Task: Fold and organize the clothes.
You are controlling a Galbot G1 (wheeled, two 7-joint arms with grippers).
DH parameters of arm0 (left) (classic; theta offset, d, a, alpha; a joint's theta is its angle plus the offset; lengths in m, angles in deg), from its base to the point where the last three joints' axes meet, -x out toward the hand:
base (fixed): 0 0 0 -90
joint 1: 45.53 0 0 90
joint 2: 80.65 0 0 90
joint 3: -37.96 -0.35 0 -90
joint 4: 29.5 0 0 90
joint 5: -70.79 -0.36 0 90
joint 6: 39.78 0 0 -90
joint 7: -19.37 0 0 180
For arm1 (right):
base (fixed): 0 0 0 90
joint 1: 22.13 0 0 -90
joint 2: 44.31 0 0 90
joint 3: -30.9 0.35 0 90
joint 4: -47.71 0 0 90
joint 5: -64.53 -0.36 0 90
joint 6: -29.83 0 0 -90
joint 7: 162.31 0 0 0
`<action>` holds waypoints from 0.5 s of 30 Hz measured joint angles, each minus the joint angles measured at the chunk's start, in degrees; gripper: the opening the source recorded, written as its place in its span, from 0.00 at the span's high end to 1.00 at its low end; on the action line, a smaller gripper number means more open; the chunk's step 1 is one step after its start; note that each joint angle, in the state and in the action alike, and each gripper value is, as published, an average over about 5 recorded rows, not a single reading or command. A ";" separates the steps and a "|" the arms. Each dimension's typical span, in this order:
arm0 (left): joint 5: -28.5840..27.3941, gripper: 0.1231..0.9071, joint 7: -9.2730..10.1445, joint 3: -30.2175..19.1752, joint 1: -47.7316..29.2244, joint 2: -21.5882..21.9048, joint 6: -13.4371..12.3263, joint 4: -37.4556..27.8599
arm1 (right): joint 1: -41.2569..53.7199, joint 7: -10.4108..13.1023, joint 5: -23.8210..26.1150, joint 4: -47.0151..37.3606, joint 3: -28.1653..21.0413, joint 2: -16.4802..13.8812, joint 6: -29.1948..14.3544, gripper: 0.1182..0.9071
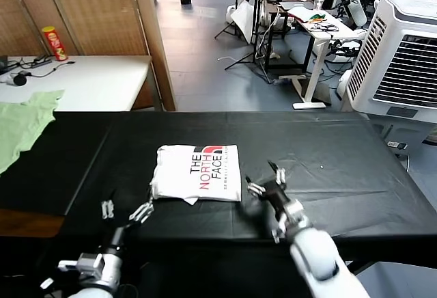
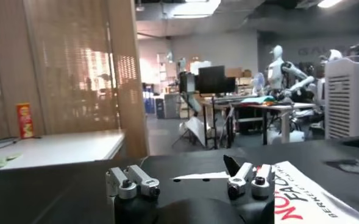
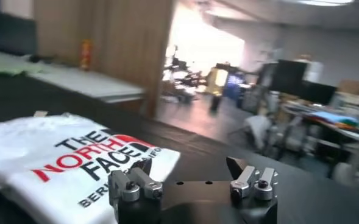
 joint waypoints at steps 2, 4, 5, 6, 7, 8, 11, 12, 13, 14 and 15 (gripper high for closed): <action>0.93 0.14 0.78 0.37 1.73 0.32 -0.52 0.47 | -5.86 2.76 -0.06 3.70 1.82 0.73 -1.49 0.14; 1.68 0.14 1.65 0.58 3.81 0.70 -1.22 0.82 | -11.49 4.87 -0.08 6.90 3.63 1.50 -3.17 0.14; 1.90 0.14 2.05 0.61 4.92 0.92 -1.62 0.96 | -14.20 5.74 -0.07 8.38 4.46 1.85 -3.99 0.14; 2.02 0.14 2.40 0.63 6.10 1.16 -1.97 1.12 | -16.78 6.56 -0.03 9.76 5.23 2.15 -4.72 0.14; 2.09 0.14 2.71 0.67 7.25 1.39 -2.24 1.26 | -19.17 7.34 0.01 11.04 5.88 2.42 -5.31 0.14; 2.25 0.14 3.00 0.74 8.40 1.57 -2.38 1.43 | -21.44 8.12 0.04 12.26 6.40 2.62 -5.72 0.14; 3.91 0.14 4.07 1.28 11.75 1.86 -1.74 2.13 | -27.52 10.68 0.00 15.59 7.13 2.96 -5.95 0.14; 4.85 0.14 4.53 1.56 12.82 1.88 -1.19 2.47 | -29.34 11.54 -0.20 16.65 7.18 3.02 -5.75 0.14; 5.78 0.14 5.02 1.86 13.84 1.90 -0.59 2.87 | -31.07 12.33 -0.49 17.68 7.19 3.07 -5.43 0.14; 6.62 0.14 5.53 2.15 14.81 1.89 0.02 3.33 | -32.66 12.99 -0.85 18.66 7.20 3.12 -5.01 0.14; 7.44 0.14 6.00 2.47 15.73 1.88 0.61 3.84 | -34.23 13.57 -1.21 19.63 7.20 3.18 -4.53 0.14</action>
